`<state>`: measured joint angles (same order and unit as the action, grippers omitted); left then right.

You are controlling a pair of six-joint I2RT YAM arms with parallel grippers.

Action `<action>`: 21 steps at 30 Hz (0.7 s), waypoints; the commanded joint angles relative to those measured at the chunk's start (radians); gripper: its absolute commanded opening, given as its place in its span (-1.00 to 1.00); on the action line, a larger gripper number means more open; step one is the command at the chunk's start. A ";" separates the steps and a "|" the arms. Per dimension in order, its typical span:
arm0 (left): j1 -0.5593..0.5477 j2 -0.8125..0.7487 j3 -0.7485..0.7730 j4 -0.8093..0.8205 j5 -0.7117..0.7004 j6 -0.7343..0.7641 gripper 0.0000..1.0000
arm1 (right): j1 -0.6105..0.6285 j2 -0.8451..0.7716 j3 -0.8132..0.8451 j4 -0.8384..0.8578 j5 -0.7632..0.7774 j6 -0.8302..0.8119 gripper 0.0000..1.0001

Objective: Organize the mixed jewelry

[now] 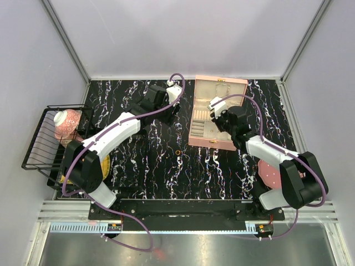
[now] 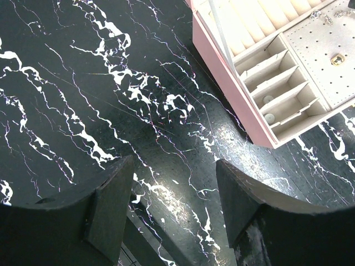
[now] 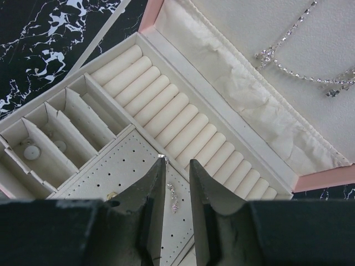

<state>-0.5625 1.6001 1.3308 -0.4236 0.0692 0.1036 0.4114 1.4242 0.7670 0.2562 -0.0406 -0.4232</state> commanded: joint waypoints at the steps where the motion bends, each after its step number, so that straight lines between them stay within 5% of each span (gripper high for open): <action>1: 0.006 -0.012 -0.005 0.049 0.026 -0.007 0.28 | 0.009 0.001 0.035 0.026 0.034 -0.003 -0.43; 21: 0.012 -0.020 -0.022 0.057 0.027 -0.001 0.28 | 0.010 0.101 0.037 0.069 0.067 -0.023 -0.58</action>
<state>-0.5598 1.6001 1.3148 -0.4152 0.0727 0.1040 0.4122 1.5173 0.7670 0.2646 -0.0002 -0.4316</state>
